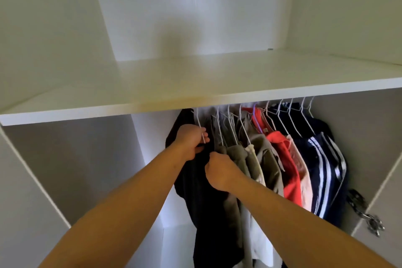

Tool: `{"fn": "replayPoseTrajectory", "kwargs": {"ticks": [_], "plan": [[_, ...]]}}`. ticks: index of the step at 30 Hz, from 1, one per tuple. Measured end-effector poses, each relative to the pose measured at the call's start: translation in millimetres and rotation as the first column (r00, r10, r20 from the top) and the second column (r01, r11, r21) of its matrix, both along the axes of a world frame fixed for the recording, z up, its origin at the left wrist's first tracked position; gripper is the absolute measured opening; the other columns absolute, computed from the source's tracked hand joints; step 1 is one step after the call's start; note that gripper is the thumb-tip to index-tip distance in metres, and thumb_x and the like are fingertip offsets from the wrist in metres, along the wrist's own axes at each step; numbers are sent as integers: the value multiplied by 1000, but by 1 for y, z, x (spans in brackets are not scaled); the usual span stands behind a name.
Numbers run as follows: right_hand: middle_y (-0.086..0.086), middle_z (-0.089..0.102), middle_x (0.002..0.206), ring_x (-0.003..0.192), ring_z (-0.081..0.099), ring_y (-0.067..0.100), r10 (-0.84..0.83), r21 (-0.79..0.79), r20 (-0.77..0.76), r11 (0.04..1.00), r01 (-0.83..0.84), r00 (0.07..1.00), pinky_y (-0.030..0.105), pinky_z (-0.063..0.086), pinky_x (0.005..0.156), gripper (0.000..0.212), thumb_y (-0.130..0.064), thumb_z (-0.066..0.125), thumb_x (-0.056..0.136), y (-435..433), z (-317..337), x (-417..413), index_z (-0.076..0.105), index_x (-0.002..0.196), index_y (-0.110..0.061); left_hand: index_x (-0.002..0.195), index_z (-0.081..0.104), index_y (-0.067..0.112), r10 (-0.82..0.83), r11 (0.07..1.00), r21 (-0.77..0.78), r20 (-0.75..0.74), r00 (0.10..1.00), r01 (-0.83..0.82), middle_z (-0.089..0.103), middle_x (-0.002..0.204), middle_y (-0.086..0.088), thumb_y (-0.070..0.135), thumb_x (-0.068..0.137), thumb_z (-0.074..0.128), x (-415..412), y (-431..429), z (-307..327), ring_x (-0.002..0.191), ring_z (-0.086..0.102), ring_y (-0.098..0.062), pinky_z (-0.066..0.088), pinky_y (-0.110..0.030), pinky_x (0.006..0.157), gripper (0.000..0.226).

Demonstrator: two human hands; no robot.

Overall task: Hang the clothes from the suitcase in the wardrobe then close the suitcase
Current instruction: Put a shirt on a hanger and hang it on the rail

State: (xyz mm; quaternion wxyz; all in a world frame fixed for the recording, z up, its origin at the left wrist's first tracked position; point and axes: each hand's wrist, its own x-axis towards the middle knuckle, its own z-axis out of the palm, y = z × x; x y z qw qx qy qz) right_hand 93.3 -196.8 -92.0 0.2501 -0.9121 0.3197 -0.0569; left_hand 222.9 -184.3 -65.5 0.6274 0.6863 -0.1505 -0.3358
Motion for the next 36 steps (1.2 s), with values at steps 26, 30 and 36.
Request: {"fn": "replayPoseTrajectory", "kwargs": {"ticks": [26, 30, 36], "plan": [[11, 63, 96, 86, 62, 26, 42, -187, 521, 980, 65, 853, 41, 55, 82, 22, -24, 43, 105, 49, -28, -35, 58, 104, -8, 111, 67, 18, 27, 979, 102, 791, 611, -175, 62, 95, 12, 30, 105, 51, -48, 135, -41, 82, 59, -6, 46, -14, 74, 21], [4, 57, 76, 67, 55, 19, 215, -164, 518, 975, -151, 828, 31, 46, 61, 28, -32, 39, 106, 117, -56, -54, 51, 85, -17, 109, 65, 22, 44, 961, 99, 866, 499, -257, 64, 94, 13, 28, 105, 49, -106, 241, -65, 84, 60, -8, 44, -12, 77, 18], [0, 48, 61, 60, 47, 29, 644, -179, 314, 762, -623, 698, 33, 31, 54, 32, -37, 24, 91, 275, -107, -99, 39, 67, -24, 101, 66, 12, 216, 822, 22, 913, 348, -568, 58, 86, 14, 15, 96, 50, -225, 432, -106, 74, 49, -2, 41, -21, 70, 17]]}}
